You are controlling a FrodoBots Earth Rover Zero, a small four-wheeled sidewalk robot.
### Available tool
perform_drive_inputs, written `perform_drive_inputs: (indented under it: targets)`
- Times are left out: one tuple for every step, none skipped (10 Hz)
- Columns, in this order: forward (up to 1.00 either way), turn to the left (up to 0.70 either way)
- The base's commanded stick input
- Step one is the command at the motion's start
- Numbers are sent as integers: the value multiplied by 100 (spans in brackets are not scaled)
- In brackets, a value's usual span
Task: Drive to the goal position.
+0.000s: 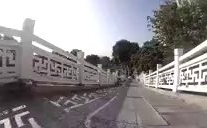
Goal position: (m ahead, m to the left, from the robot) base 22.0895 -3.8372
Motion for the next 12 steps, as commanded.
perform_drive_inputs:
  targets:
    - [45,-1]
    - [44,-4]
    - [44,-16]
    - [45,-25]
    - [45,-9]
    - [45,0]
    - [45,0]
    - [45,-2]
    - [45,-17]
    - [45,-26]
    - [45,-26]
    - [45,-26]
